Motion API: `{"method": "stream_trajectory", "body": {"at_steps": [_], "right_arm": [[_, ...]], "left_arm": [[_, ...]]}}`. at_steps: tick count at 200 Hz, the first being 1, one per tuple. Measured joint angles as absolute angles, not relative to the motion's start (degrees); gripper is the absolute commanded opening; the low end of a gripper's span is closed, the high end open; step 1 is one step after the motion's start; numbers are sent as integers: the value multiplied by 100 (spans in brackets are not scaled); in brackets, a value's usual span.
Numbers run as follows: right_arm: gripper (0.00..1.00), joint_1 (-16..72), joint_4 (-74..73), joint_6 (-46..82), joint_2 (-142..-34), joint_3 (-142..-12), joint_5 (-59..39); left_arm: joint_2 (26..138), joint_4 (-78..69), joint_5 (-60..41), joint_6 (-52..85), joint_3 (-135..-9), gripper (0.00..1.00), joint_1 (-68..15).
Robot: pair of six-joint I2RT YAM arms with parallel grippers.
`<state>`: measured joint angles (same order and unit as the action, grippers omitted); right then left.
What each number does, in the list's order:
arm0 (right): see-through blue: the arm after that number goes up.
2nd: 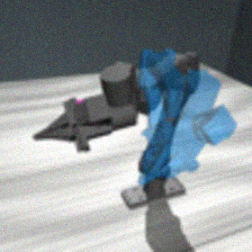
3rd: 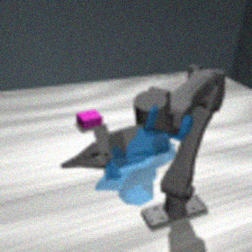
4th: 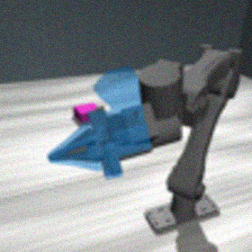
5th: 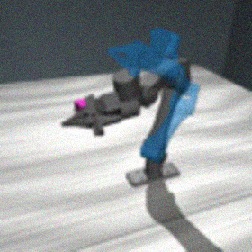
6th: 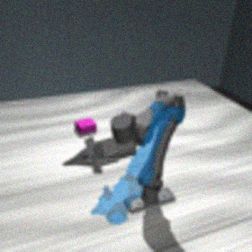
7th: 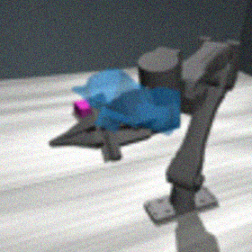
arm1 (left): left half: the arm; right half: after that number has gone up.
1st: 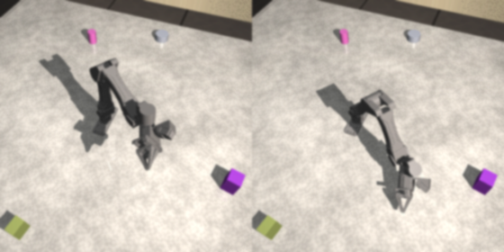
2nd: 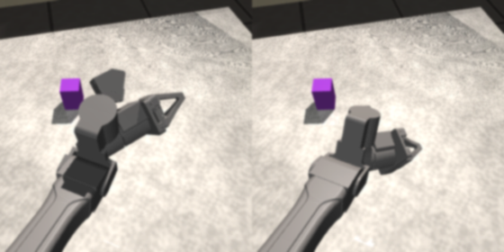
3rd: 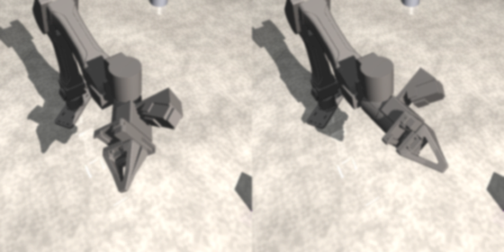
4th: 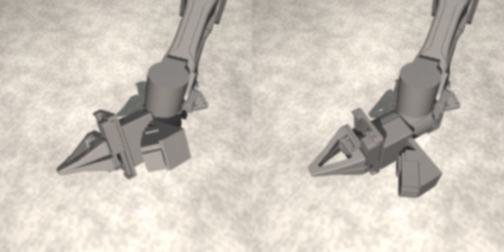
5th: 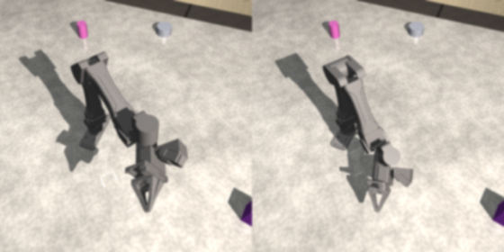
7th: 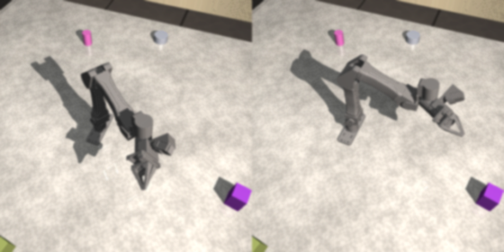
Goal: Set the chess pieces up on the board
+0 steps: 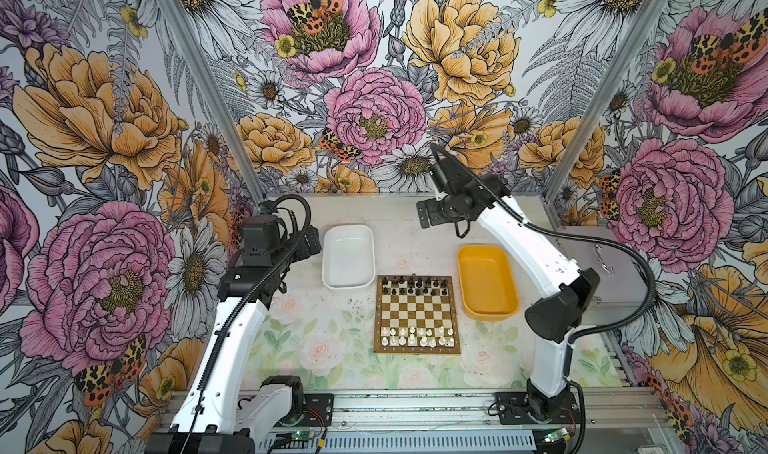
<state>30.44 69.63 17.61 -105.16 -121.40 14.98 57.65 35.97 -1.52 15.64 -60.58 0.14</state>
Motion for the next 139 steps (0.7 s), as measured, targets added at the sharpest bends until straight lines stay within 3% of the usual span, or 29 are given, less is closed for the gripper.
{"method": "stream_trajectory", "body": {"at_steps": [54, 86, 112, 139], "right_arm": [[100, 1072, 5684, 1369, -6995, -8237, 1844], [100, 794, 4858, 1079, -5109, -6014, 1881], [100, 631, 4615, 1098, -4338, -4993, 1776], [100, 563, 4226, 1063, -3981, -4464, 1787]], "left_arm": [[4829, 3157, 145, 1417, -4904, 99, 751], [3439, 2462, 513, 1321, -3583, 99, 773], [2383, 2018, 631, 1282, -2851, 99, 775], [2615, 1664, 733, 1203, -2827, 99, 768]]}}
